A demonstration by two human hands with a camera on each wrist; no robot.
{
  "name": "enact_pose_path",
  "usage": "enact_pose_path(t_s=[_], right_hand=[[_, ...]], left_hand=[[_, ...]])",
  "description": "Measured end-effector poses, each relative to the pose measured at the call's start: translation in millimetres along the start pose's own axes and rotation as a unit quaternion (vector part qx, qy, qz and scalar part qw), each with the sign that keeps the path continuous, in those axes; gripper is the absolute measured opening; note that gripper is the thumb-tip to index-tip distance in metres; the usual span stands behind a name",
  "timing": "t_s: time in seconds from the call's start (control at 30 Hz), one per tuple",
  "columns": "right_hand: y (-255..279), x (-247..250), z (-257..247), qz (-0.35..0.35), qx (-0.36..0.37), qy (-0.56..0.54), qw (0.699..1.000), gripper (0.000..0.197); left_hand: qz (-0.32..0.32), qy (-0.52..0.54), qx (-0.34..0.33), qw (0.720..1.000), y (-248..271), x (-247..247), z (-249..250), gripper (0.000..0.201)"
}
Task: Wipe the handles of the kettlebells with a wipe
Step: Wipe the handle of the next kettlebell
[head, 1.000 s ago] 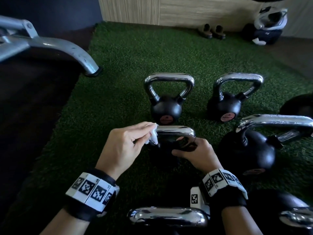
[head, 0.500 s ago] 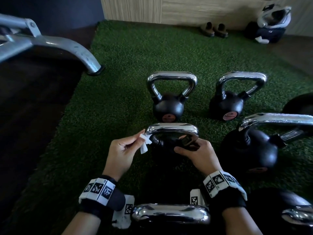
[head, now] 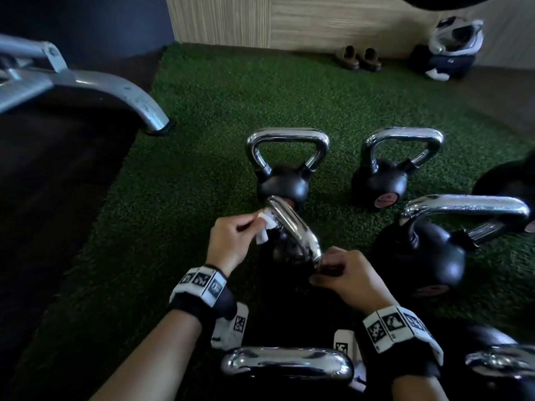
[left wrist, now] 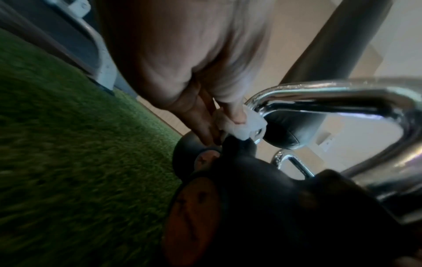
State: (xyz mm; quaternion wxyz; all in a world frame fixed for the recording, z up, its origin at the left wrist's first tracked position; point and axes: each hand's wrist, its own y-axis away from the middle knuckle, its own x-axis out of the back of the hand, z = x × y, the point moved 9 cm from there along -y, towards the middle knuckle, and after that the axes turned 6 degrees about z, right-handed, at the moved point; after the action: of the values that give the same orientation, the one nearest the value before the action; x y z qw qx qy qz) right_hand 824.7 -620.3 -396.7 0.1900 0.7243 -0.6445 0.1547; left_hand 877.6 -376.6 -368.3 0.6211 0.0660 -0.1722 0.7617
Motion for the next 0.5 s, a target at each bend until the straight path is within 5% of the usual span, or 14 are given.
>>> enact_pose_path(t_s=[0.1, 0.2, 0.33, 0.43, 0.5], right_hand=[[-5, -9, -3, -0.047, -0.002, 0.024, 0.999, 0.023], [-19, -3, -10, 0.016, 0.001, 0.013, 1.000, 0.029], [-39, -26, -1, 0.001, -0.025, 0.011, 1.000, 0.085], [-41, -32, 3, -0.006, -0.050, 0.020, 0.999, 0.054], [-41, -31, 7, 0.004, -0.056, -0.003, 0.998, 0.060]], left_hand=[[-0.037, -0.036, -0.026, 0.998, -14, -23, 14, 0.019], [-0.116, -0.020, 0.018, 0.993, -17, -38, 11, 0.030], [-0.109, -0.036, 0.006, 0.993, -13, -36, 11, 0.020], [-0.086, -0.021, 0.029, 0.996, -18, -36, 15, 0.016], [-0.068, 0.031, 0.022, 0.997, -22, -33, 28, 0.018]])
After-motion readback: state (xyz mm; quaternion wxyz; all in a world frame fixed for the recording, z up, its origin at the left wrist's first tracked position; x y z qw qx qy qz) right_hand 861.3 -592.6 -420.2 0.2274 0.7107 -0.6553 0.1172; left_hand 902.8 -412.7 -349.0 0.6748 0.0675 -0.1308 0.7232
